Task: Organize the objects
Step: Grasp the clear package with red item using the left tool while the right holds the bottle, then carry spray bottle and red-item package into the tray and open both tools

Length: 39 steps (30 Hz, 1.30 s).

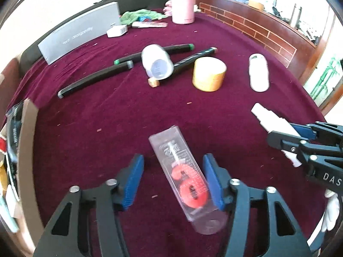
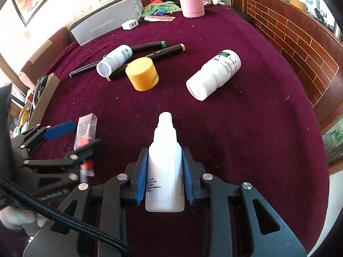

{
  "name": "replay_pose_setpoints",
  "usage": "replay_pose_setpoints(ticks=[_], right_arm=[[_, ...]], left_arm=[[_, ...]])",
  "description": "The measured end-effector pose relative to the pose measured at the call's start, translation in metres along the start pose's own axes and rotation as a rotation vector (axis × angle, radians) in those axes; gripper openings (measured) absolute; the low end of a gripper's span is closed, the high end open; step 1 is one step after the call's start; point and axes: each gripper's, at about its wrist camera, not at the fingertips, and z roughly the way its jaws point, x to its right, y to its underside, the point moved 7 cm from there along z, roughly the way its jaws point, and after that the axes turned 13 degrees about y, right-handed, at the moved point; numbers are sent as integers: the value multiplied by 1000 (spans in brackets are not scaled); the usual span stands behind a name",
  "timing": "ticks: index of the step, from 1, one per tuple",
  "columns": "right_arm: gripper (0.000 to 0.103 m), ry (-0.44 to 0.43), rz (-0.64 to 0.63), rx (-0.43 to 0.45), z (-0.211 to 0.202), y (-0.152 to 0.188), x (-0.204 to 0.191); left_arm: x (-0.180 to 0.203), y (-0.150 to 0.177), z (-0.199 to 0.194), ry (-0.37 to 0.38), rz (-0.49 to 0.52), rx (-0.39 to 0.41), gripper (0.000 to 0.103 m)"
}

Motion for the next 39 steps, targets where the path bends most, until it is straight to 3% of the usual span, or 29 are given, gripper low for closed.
replay_pose_setpoints(ticks=[6, 11, 15, 16, 17, 20, 22, 26, 27, 28, 34, 39], right_arm=[[27, 20, 2, 4, 1, 0, -1], [31, 39, -6, -2, 2, 0, -4], [39, 63, -18, 4, 3, 1, -9], [44, 70, -26, 6, 3, 1, -11], [46, 80, -35, 8, 3, 2, -14], [53, 132, -78, 23, 5, 3, -22], [55, 168, -104, 35, 6, 4, -26], [48, 193, -108, 50, 6, 2, -26], [33, 197, -106, 51, 5, 1, -25], [27, 196, -103, 48, 5, 1, -25], [27, 103, -29, 11, 0, 1, -27], [27, 46, -33, 35, -18, 0, -47]], left_arm=[[-3, -4, 4, -38, -14, 18, 52], [4, -1, 3, -85, 1, 96, 63], [-3, 1, 0, -8, -35, 106, 62], [-5, 0, -1, 3, -29, 106, 52], [-7, 2, -6, 29, -33, 114, 28], [-14, 8, -16, 129, -101, 117, 23], [-24, 15, -27, 124, -129, 143, 23], [-36, 25, -46, 129, -168, 188, 23], [-38, 28, -53, 127, -169, 202, 23], [-40, 31, -57, 127, -172, 213, 23], [-60, 46, -82, 152, -212, 278, 23], [-75, 60, -109, 150, -233, 346, 23]])
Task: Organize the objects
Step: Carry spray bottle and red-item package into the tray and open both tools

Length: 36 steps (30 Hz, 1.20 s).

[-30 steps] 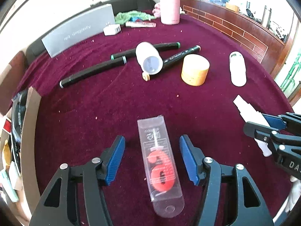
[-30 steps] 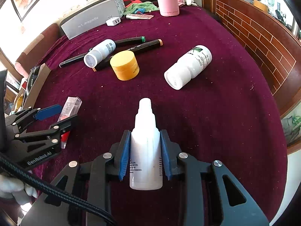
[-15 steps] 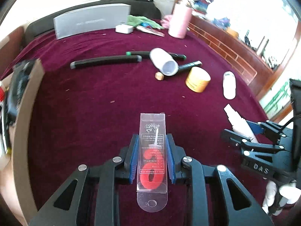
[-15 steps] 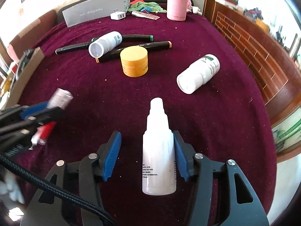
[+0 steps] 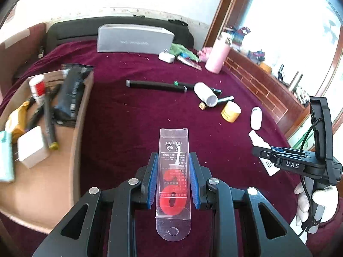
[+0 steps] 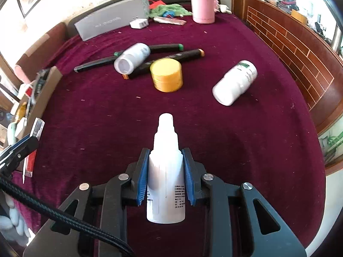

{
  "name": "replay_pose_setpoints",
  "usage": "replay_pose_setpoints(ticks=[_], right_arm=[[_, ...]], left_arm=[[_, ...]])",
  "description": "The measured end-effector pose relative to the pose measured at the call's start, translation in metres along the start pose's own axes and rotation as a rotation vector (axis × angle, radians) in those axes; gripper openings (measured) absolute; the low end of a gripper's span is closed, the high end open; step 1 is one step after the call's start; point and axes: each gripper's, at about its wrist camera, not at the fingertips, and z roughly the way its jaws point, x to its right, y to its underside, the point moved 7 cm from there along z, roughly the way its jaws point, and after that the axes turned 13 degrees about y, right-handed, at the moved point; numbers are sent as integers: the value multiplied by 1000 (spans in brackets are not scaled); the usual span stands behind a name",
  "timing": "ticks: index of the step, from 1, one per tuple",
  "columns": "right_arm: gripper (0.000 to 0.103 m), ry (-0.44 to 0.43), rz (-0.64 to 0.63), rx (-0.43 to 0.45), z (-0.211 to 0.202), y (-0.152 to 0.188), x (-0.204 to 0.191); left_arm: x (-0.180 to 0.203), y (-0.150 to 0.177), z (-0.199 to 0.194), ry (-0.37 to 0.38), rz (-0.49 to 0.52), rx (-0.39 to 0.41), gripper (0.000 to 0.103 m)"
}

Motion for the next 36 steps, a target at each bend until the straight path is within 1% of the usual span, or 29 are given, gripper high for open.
replay_pose_setpoints(ticks=[1, 3, 7, 12, 16, 18, 21, 23, 26, 28, 30, 32, 36], right_arm=[[27, -17, -5, 7, -5, -1, -6], [27, -82, -21, 25, -18, -3, -22], [27, -175, -66, 51, -40, -8, -60], [28, -328, -112, 31, -56, -18, -121], [28, -441, -144, -7, -61, -24, -171], [28, -465, -167, -15, -61, -25, -191], [28, -489, -207, -32, -57, -26, -228], [28, -503, -234, -55, -50, -25, -254], [28, -502, -263, -74, -41, -25, -280], [28, -486, -288, -79, -35, -26, -295], [28, -445, -313, -72, -26, -26, -309], [28, -410, -333, -67, -18, -28, -317], [28, -369, -349, -76, -3, -29, -329]], left_arm=[[-4, 0, -6, 4, -12, 13, 23], [-12, -1, -21, 10, -35, 44, 23], [-34, -6, -51, -15, -68, 104, 23], [-74, -8, -83, -99, -117, 165, 23], [-113, -6, -99, -173, -154, 176, 23], [-130, -5, -101, -204, -171, 170, 24], [-151, -3, -99, -239, -187, 149, 24], [-161, -1, -95, -247, -195, 135, 24], [-174, 2, -90, -249, -204, 112, 24], [-180, 4, -86, -250, -207, 97, 24], [-183, 4, -83, -246, -209, 86, 24], [-186, 4, -80, -242, -209, 77, 24], [-191, 4, -77, -230, -217, 72, 24]])
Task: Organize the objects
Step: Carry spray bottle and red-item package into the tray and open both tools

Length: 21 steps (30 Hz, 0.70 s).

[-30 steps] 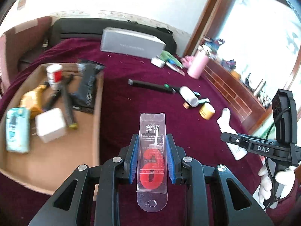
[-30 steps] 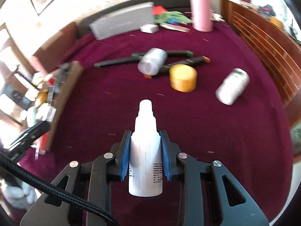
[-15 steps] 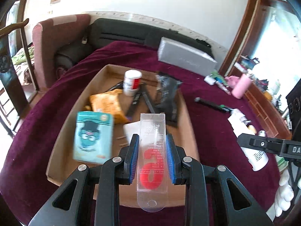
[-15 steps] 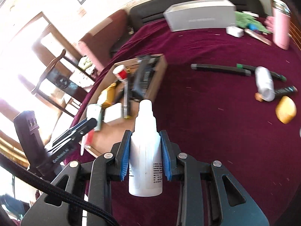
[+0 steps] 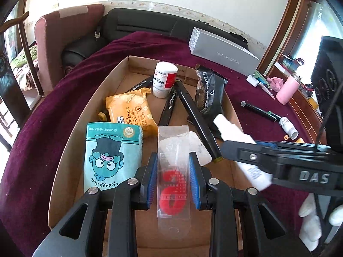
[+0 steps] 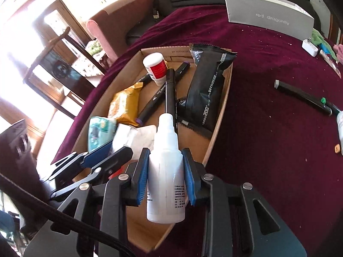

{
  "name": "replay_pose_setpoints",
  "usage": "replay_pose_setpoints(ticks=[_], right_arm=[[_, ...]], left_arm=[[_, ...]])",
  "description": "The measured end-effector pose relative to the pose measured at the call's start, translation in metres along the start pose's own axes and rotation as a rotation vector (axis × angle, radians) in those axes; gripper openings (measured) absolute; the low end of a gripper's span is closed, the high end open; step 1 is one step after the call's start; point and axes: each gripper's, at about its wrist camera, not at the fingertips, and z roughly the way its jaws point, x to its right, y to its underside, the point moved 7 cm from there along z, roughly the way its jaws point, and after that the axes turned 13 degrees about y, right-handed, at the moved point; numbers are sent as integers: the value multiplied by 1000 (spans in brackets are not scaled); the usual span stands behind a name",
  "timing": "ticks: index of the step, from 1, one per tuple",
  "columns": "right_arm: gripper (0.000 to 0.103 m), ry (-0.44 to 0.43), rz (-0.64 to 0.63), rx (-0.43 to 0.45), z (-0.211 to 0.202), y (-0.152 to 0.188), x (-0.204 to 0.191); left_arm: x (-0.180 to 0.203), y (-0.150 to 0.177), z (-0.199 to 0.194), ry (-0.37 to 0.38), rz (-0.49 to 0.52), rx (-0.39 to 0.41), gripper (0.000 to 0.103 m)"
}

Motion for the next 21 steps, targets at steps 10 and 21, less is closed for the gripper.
replay_pose_setpoints(ticks=[10, 21], right_arm=[[28, 90, -20, -8, 15, -2, -3], [42, 95, 37, 74, -15, -6, 13]], left_arm=[[0, 2, 0, 26, -14, 11, 30], [9, -4, -26, 7, -29, 73, 45]])
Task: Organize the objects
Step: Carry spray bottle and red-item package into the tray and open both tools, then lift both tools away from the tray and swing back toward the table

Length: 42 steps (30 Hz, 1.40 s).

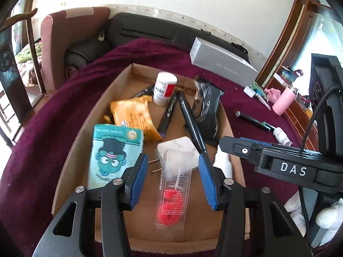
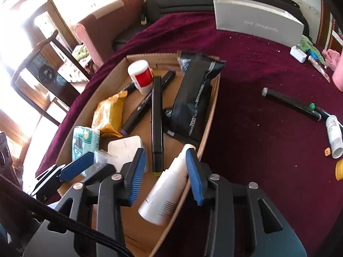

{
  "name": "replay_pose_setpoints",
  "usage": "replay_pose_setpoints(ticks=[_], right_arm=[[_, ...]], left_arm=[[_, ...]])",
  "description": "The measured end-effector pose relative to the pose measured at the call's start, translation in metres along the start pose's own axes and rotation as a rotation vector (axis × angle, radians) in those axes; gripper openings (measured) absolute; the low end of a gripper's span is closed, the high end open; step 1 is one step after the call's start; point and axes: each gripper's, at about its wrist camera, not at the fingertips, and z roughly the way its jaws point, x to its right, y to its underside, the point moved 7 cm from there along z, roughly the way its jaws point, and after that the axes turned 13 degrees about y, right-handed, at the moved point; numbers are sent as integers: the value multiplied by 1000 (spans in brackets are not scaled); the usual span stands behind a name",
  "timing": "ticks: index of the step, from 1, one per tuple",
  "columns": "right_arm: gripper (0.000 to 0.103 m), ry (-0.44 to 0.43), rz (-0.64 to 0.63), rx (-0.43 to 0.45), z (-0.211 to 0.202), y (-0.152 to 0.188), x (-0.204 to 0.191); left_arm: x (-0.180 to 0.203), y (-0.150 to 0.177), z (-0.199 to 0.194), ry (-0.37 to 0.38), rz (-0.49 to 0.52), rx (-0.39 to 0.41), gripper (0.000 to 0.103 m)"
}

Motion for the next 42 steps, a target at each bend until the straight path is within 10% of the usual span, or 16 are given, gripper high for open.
replay_pose_setpoints(ticks=[17, 28, 36, 42], right_arm=[[49, 182, -10, 274, -109, 10, 61], [57, 382, 127, 516, -371, -9, 192], [67, 703, 207, 656, -565, -64, 245], [83, 732, 278, 678, -598, -117, 273]], left_arm=[[88, -17, -72, 44, 129, 168, 52], [252, -99, -225, 278, 361, 446, 54], [328, -215, -310, 104, 530, 608, 67], [349, -259, -259, -41, 696, 440, 92]])
